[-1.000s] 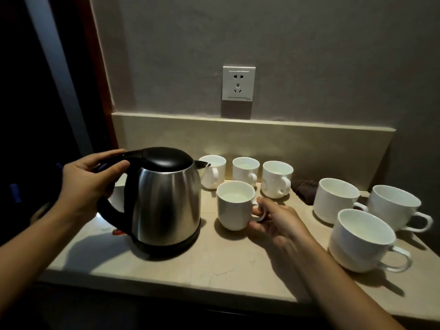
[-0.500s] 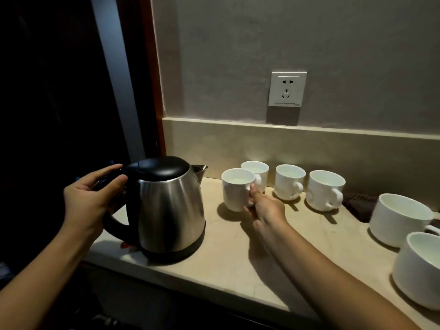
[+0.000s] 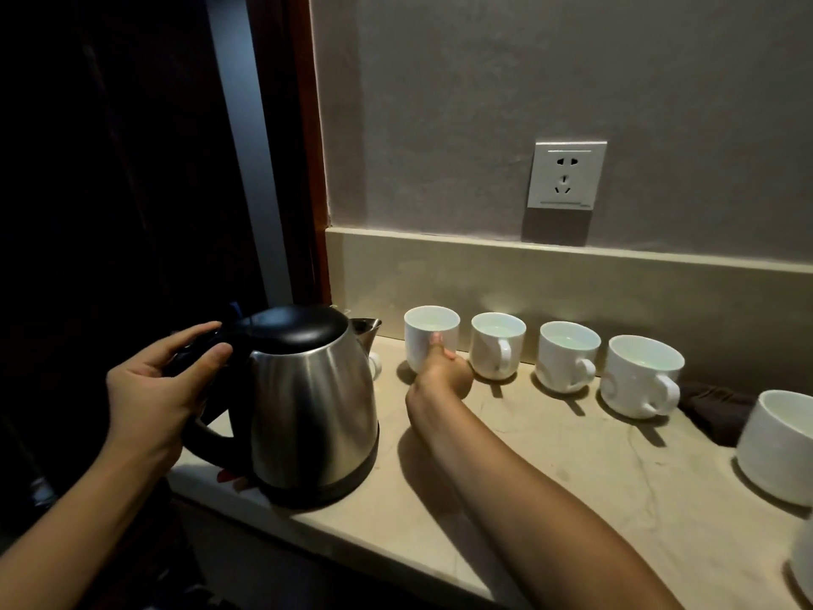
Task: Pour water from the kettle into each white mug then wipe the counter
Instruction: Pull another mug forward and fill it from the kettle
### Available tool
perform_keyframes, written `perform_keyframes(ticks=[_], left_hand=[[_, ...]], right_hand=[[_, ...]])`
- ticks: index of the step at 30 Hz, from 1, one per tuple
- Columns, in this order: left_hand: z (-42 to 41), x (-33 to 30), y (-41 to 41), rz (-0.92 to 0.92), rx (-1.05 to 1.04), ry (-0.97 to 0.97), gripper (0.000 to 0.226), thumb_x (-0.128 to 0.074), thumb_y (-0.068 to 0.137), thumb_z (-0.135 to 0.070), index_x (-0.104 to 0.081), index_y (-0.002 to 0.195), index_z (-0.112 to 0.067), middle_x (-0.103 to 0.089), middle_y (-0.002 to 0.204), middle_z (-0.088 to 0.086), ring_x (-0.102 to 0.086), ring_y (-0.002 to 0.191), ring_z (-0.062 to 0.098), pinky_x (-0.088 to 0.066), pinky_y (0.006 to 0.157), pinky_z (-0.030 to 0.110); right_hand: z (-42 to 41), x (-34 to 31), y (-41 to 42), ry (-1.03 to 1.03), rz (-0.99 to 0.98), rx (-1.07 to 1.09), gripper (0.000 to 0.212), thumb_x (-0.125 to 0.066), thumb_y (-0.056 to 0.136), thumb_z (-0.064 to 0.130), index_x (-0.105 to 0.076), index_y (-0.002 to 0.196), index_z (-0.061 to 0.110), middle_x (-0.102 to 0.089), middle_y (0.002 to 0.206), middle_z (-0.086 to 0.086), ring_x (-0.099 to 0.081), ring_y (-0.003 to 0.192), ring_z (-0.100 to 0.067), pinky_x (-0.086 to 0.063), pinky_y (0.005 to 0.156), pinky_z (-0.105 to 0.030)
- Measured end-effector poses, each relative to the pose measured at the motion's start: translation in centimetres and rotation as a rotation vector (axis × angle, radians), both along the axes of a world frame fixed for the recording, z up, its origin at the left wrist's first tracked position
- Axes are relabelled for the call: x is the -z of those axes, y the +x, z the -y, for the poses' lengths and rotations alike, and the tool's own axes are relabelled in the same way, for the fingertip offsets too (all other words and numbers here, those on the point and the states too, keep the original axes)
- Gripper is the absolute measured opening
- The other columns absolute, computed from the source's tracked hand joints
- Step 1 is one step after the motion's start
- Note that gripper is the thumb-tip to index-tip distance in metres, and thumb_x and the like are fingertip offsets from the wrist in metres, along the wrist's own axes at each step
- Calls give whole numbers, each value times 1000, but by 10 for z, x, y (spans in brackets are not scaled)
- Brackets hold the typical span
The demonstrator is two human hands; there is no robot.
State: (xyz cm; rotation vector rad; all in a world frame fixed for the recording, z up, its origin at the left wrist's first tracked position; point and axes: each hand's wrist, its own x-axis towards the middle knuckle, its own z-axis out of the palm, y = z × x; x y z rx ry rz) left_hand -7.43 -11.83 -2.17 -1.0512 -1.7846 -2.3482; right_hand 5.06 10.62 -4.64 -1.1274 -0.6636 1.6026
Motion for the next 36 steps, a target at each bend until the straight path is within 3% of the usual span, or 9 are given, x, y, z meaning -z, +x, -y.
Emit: perform_keyframes(ticks=[2, 5, 9, 13, 17, 23, 30, 34, 36], left_hand=[[-2, 0, 0, 7, 5, -1, 39, -70, 71, -22, -69, 110, -22, -69, 99, 5, -71, 81, 4, -58, 73, 18], [-2, -1, 1, 13, 6, 0, 46, -69, 71, -21, -66, 117, -17, -69, 98, 4, -71, 80, 3, -57, 73, 17], [-3, -1, 1, 22, 18, 12, 51, -68, 70, -20, -64, 120, -14, -72, 91, -5, -71, 80, 2, -57, 73, 16], [-2, -1, 1, 37, 51, 17, 39, -67, 70, -19, -67, 109, -20, -76, 83, -11, -71, 79, 2, -56, 70, 15], [-2, -1, 0, 21, 47, 9, 36, -67, 72, -18, -67, 107, -23, -71, 95, 1, -71, 80, 2, -56, 68, 14], [-2, 1, -5, 3, 44, 17, 31, -68, 76, -13, -68, 105, -24, -69, 98, 3, -71, 80, 3, -56, 70, 15], [-4, -3, -5, 67, 55, 0, 30, -66, 84, 1, -70, 101, -22, -76, 80, -10, -72, 74, 5, -57, 70, 18], [1, -5, -1, 125, 70, 41, 29, -70, 76, -3, -71, 99, -20, -77, 78, -7, -72, 72, 7, -58, 69, 19], [8, -7, -1, 131, 65, 54, 28, -72, 70, -10, -76, 93, -25, -77, 79, -7, -72, 72, 7, -57, 67, 18]], right_hand=[[-1, 0, -9, -8, 12, 15, 27, -65, 86, 35, -55, 74, 13, -69, 95, -13, -65, 87, -35, -53, 84, -41], [-5, 2, -18, -15, 35, 33, 24, -62, 88, 37, -59, 84, 13, -69, 96, -13, -66, 91, -38, -54, 87, -47], [-10, 5, -25, -6, 51, 64, 29, -62, 88, 38, -65, 89, 9, -69, 92, -12, -65, 90, -37, -53, 87, -46], [-15, 10, -35, -2, 89, 72, 32, -60, 87, 43, -64, 87, 11, -71, 97, -13, -65, 90, -37, -51, 89, -47], [-16, 13, -42, -3, 101, 91, 37, -61, 85, 47, -69, 88, 11, -72, 94, -12, -65, 89, -36, -52, 88, -47], [-16, 8, -45, -16, 139, 113, 39, -60, 84, 49, -71, 88, 12, -72, 92, -12, -63, 91, -36, -48, 92, -45], [-19, 6, -39, -33, 47, 61, 30, -64, 83, 46, -66, 88, 16, -69, 98, -9, -63, 96, -33, -52, 90, -44], [-19, 15, -26, -129, 118, 40, 62, -66, 76, 55, -54, 117, 11, -57, 111, -11, -56, 102, -31, -50, 86, -39], [-20, 22, -21, -167, 119, -32, 56, -63, 81, 47, -50, 119, 9, -57, 108, -10, -55, 96, -29, -49, 87, -40]])
